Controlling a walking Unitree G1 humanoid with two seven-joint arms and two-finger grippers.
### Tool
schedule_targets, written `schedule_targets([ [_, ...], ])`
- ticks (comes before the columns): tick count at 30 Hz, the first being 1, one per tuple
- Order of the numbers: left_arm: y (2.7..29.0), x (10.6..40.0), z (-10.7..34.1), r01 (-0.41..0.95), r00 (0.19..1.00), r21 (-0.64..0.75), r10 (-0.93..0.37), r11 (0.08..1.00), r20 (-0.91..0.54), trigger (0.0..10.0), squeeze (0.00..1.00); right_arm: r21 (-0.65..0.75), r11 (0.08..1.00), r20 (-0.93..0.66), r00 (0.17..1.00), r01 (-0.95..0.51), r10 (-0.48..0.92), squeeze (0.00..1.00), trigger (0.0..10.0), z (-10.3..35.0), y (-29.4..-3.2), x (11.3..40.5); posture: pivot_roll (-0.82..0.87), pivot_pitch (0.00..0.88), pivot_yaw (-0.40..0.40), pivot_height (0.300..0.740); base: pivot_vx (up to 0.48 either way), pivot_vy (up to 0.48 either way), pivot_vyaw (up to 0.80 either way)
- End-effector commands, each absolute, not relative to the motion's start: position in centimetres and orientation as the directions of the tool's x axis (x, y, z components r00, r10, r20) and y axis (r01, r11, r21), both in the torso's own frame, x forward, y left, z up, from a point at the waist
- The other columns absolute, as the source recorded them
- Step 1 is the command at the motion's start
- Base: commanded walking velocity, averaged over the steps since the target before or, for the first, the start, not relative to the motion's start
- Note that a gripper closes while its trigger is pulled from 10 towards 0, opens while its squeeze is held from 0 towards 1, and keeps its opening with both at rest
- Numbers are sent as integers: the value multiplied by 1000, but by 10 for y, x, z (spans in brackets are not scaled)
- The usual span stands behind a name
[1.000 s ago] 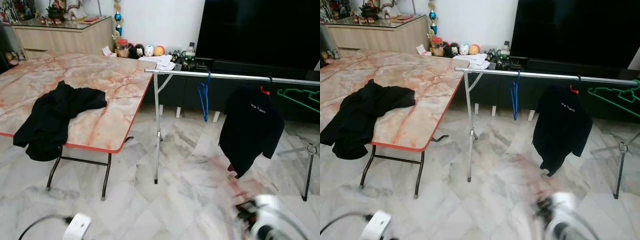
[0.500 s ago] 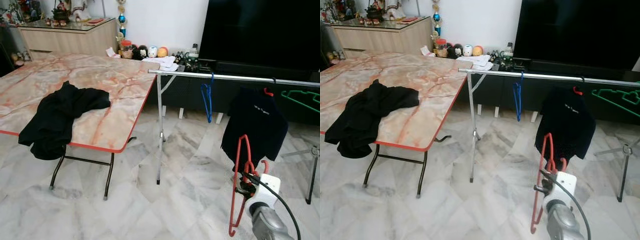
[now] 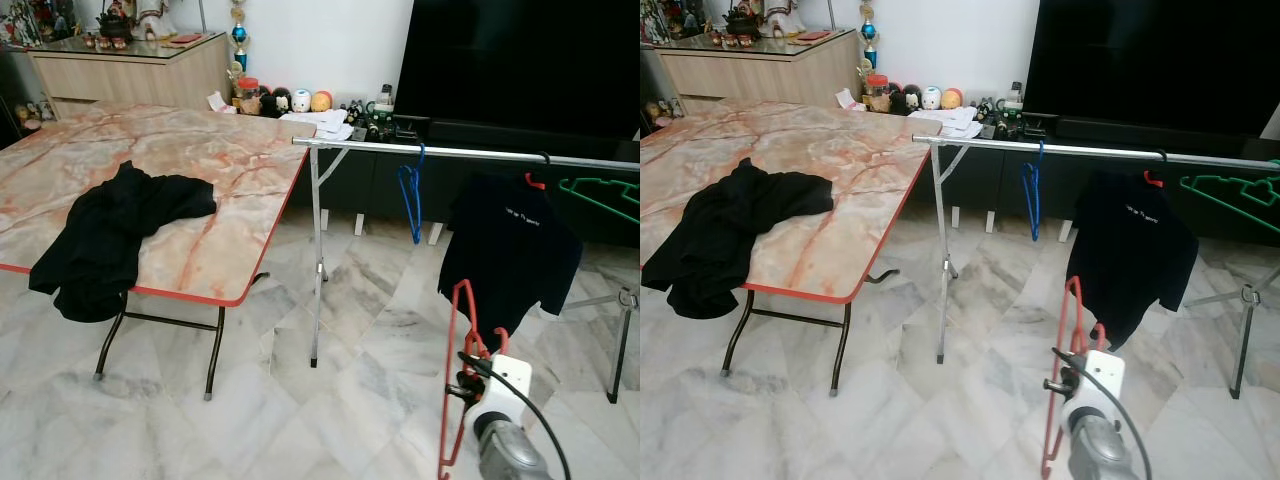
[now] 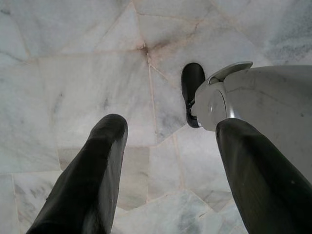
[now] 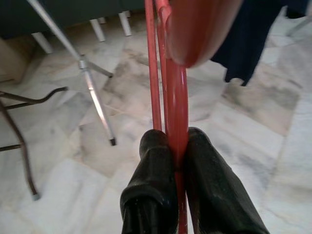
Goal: Hang hanger
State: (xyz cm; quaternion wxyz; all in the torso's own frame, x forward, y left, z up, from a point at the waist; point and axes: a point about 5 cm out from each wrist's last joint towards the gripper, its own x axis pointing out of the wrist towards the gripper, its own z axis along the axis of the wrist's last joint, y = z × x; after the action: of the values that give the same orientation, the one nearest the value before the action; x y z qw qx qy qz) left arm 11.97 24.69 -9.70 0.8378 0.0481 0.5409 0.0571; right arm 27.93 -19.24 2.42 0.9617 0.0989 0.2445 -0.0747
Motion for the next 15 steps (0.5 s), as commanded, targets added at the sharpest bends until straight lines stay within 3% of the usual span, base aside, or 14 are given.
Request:
schedule_targets([
  [1,246,110,-100,-46,385,142,149,989,-911,10000,0,156,972,-450,889,175,-87,0,10000,35,-189,288,78,0,-34,740,0,0,0],
  [5,242,103,-103,-43,370,138,144,989,-918,10000,0,133,971,-479,871,197,-111,0,10000,30,-189,286,80,0,-34,740,0,0,0],
  [15,245,102,-103,-25,373,143,142,989,-917,10000,0,129,960,-479,863,249,-160,0,10000,31,-194,285,76,0,-32,740,0,-294,0],
])
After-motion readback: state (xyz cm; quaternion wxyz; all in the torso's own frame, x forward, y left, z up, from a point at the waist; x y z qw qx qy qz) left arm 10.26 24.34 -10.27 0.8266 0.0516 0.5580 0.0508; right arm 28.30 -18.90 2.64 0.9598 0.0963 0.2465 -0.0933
